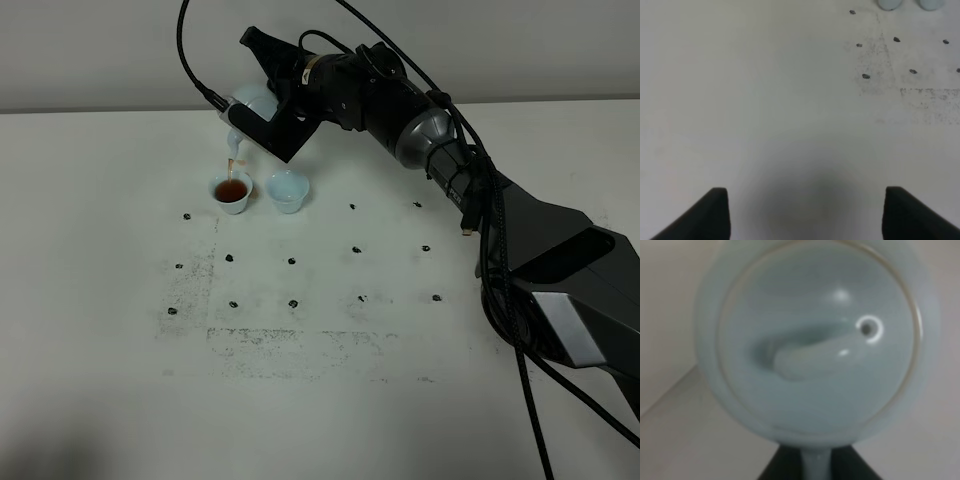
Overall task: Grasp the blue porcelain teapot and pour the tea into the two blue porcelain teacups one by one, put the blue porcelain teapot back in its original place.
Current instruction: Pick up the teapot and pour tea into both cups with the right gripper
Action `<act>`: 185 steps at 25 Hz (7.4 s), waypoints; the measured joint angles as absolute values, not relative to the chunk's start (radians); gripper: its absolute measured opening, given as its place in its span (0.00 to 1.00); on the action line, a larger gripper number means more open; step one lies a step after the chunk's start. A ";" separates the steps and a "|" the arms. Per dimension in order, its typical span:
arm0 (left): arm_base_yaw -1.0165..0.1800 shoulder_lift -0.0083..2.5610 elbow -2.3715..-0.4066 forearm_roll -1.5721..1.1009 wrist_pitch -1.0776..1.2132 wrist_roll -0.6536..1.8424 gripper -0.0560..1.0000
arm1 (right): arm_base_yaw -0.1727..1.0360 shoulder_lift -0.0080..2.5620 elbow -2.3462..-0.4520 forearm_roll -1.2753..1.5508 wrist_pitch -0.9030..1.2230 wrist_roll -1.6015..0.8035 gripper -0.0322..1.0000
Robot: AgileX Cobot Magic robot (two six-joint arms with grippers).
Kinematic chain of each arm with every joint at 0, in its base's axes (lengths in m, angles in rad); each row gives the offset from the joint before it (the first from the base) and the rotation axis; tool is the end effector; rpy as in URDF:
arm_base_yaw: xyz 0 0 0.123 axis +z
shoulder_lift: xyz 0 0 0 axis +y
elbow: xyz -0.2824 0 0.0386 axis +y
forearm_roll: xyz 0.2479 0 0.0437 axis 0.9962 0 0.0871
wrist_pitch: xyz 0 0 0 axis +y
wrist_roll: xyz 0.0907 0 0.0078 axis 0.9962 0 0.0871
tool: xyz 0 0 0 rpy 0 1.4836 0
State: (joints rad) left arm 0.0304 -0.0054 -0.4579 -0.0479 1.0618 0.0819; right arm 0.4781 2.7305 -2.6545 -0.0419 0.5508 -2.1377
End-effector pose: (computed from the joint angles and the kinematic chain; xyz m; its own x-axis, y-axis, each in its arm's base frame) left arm -0.0010 -0.0038 0.2654 -0.4875 0.0437 -0.8720 0.0347 0.9989 0.0306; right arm 0.5362 0.2756 0.1784 0.6236 -0.6045 0.4957 -0.1243 -0.7027 -0.7006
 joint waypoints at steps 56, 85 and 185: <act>0.030 -0.005 -0.458 -0.048 1.062 0.082 0.63 | 0.657 2.486 -2.655 0.118 1.245 -0.510 0.07; 0.030 -0.005 -0.458 -0.048 1.062 0.082 0.63 | 0.687 2.727 -2.655 0.146 1.242 -0.507 0.07; 0.030 -0.005 -0.458 -0.048 1.062 0.082 0.63 | 0.430 2.398 -2.108 -0.358 0.595 -1.412 0.07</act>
State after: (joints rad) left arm 0.0304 -0.0054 -0.4579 -0.0479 1.0618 0.0819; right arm 0.4298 2.3983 -2.1080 -0.3579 0.5946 -1.4122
